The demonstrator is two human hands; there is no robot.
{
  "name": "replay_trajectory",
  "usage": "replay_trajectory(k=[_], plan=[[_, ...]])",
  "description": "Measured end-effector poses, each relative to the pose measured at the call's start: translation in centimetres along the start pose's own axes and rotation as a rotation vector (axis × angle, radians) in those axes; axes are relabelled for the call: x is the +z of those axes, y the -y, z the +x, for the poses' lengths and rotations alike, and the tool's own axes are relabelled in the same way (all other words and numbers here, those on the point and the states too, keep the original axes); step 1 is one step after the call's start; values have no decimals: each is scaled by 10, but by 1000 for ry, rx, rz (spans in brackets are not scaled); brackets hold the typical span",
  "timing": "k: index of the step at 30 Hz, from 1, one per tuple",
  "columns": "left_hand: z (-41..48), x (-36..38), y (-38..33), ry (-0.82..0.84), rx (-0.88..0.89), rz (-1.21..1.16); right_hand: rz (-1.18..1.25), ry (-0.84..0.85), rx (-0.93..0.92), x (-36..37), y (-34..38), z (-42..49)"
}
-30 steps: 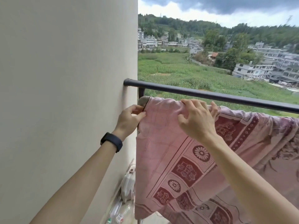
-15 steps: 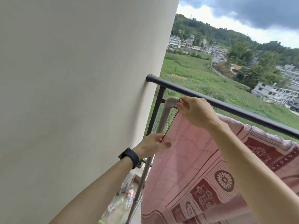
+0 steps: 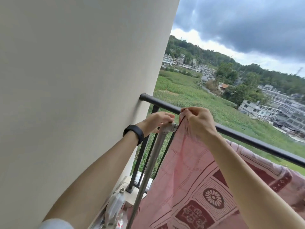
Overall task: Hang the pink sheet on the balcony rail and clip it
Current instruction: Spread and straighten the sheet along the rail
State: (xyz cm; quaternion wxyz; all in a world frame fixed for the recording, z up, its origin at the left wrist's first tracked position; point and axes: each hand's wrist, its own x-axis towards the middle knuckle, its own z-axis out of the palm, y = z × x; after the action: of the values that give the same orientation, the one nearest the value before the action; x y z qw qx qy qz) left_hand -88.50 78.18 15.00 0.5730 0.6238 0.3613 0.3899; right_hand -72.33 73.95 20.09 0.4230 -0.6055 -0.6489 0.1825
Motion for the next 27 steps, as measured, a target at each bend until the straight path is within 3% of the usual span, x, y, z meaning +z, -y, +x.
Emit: replay_trajectory(k=[2, 4, 9, 12, 18, 23, 27], plan=[[10, 5, -9, 56, 50, 2, 100, 46, -44, 6, 12, 3], [21, 4, -8, -91, 135, 142, 89, 56, -123, 10, 14, 3], [24, -20, 24, -424, 394, 657, -328, -191, -354, 17, -14, -8], [17, -35, 54, -459, 420, 817, -456, -250, -377, 26, -23, -13], [2, -30, 99, -494, 473, 956, -373, -263, -336, 38, -26, -2], [-1, -19, 117, -482, 317, 995, -263, -336, -376, 47, -14, -4], [-4, -25, 129, -566, 55, 962, -398, -359, -474, 54, -23, -17]])
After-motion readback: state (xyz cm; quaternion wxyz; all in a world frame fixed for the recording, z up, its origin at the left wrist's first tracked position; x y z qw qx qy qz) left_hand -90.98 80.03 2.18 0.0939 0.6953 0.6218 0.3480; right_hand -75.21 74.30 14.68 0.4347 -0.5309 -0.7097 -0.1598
